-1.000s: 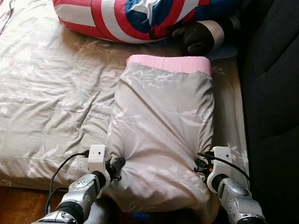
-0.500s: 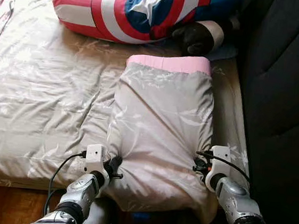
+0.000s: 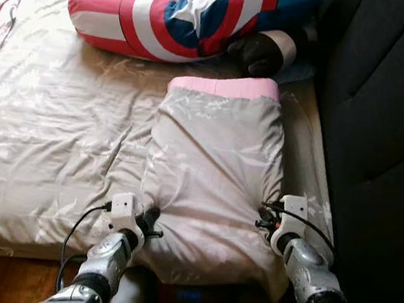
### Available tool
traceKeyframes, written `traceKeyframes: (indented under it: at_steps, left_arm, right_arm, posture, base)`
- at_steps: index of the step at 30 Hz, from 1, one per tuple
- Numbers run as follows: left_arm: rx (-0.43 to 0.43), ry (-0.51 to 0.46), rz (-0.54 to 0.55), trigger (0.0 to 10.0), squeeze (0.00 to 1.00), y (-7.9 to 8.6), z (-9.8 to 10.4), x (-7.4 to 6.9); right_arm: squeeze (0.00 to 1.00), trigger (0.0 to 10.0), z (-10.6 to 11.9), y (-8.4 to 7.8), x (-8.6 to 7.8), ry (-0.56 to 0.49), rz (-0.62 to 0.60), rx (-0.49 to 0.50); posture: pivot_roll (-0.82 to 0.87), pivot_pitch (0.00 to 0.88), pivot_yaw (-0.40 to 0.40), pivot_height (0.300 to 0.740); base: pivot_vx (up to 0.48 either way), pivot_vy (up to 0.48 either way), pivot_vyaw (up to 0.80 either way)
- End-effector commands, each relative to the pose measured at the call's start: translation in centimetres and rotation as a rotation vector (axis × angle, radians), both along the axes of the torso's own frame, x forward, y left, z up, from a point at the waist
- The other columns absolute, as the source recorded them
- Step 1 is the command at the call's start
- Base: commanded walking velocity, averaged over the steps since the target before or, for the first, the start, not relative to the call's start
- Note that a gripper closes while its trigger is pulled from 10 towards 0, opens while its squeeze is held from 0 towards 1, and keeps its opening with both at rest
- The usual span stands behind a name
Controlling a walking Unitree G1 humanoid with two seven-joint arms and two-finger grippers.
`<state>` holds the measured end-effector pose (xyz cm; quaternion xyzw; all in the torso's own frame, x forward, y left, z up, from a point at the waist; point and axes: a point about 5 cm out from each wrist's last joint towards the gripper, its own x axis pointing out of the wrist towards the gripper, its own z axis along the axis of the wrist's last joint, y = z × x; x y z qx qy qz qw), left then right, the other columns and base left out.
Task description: Clean up the room
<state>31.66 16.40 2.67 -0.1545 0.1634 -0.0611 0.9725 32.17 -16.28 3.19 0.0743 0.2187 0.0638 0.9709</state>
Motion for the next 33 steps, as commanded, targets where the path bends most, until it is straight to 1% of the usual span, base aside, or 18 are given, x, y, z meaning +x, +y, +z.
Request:
traceKeyframes:
  at_steps: [1, 2, 3, 4, 7, 8, 9, 10, 13, 15, 16, 18, 23, 31, 33]
  left_arm:
    - [0.054, -0.134, 0.04, 10.0, 0.0, 1.1, 2.1, 0.9]
    - [0.077, -0.2, 0.033, 10.0, 0.0, 1.1, 3.0, 1.1]
    - [0.081, -0.222, 0.035, 10.0, 0.0, 1.1, 3.4, 1.1]
    - [0.095, -0.269, 0.035, 10.0, 0.0, 1.2, 4.1, 1.1]
    - [0.111, -0.312, 0.044, 10.0, 0.0, 1.4, 4.7, 1.1]
    - [0.128, -0.342, 0.055, 10.0, 0.0, 1.6, 5.1, 0.8]
    - [0.137, -0.35, 0.058, 10.0, 0.0, 1.7, 5.2, 0.8]
    - [0.151, -0.353, 0.056, 10.0, 0.0, 1.7, 5.3, 0.7]
    - [0.156, -0.357, 0.05, 10.0, 0.0, 1.4, 5.3, 0.4]
    - [0.151, -0.366, 0.046, 10.0, 0.0, 1.1, 5.5, 0.2]
    - [0.149, -0.366, 0.044, 10.0, 0.0, 0.9, 5.6, 0.1]
    - [0.146, -0.365, 0.046, 10.0, 0.0, 0.9, 5.6, 0.1]
    - [0.139, -0.361, 0.058, 10.0, 0.0, 0.8, 5.6, 0.0]
    - [0.147, -0.357, 0.068, 10.0, 0.0, 0.8, 5.9, 0.2]
    - [0.149, -0.356, 0.07, 10.0, 0.0, 0.7, 5.9, 0.3]
  right_arm:
    - [0.0, 10.0, -0.1, -0.1, -0.3, -0.033, -0.019, 0.018]
    - [0.0, 10.0, 0.7, -0.2, -0.1, -0.098, -0.031, 0.028]
    - [0.0, 10.0, 0.9, -0.3, 0.0, -0.116, -0.039, 0.03]
    - [0.0, 10.0, 1.3, -0.6, 0.0, -0.154, -0.056, 0.029]
    - [0.0, 10.0, 1.8, -0.9, -0.1, -0.198, -0.072, 0.036]
    - [0.0, 10.0, 2.2, -1.1, -0.3, -0.247, -0.075, 0.04]
    - [0.0, 10.0, 2.3, -1.2, -0.4, -0.262, -0.077, 0.04]
    - [0.0, 10.0, 2.3, -1.5, -0.6, -0.259, -0.084, 0.035]
    - [0.0, 10.0, 2.3, -2.0, -0.8, -0.264, -0.104, 0.024]
    - [0.0, 10.0, 2.5, -2.8, -1.0, -0.284, -0.145, 0.015]
    - [0.0, 10.0, 2.8, -3.5, -1.0, -0.297, -0.185, 0.005]
    - [0.0, 10.0, 3.0, -3.8, -0.9, -0.306, -0.207, 0.007]
    - [0.0, 10.0, 3.1, -4.2, -0.9, -0.313, -0.231, 0.0]
    - [0.0, 10.0, 3.5, -4.0, -0.2, -0.316, -0.233, 0.004]
    - [0.0, 10.0, 3.6, -4.0, 0.0, -0.315, -0.232, 0.005]
  posture:
    - [-0.03, 0.132, 0.015, 0.638]
    - [-0.03, 0.12, 0.017, 0.638]
    - [-0.03, 0.109, 0.018, 0.638]
    - [-0.03, 0.087, 0.02, 0.638]
    - [-0.03, 0.066, 0.025, 0.638]
    - [-0.03, 0.054, 0.028, 0.638]
    - [-0.03, 0.05, 0.03, 0.638]
    - [-0.03, 0.041, 0.032, 0.638]
    - [-0.03, 0.03, 0.035, 0.638]
    - [-0.03, 0.018, 0.04, 0.638]
    - [-0.04, 0.008, 0.044, 0.638]
    - [-0.04, 0.003, 0.045, 0.638]
    - [-0.03, 0.0, 0.047, 0.643]
    - [-0.03, 0.0, 0.041, 0.678]
    - [-0.03, 0.0, 0.037, 0.693]
  base:
    - [0.0, 0.0, 0.0]
    - [0.0, 0.0, 0.0]
    - [0.0, 0.0, 0.0]
    - [0.0, 0.0, 0.0]
    - [0.0, 0.0, 0.0]
    - [0.0, 0.0, 0.0]
    - [0.0, 0.0, 0.0]
    - [0.0, 0.0, 0.0]
    - [0.0, 0.0, 0.0]
    - [0.0, 0.0, 0.0]
    - [0.0, 0.0, 0.0]
    - [0.0, 0.0, 0.0]
    - [0.0, 0.0, 0.0]
    - [0.0, 0.0, 0.0]
    - [0.0, 0.0, 0.0]
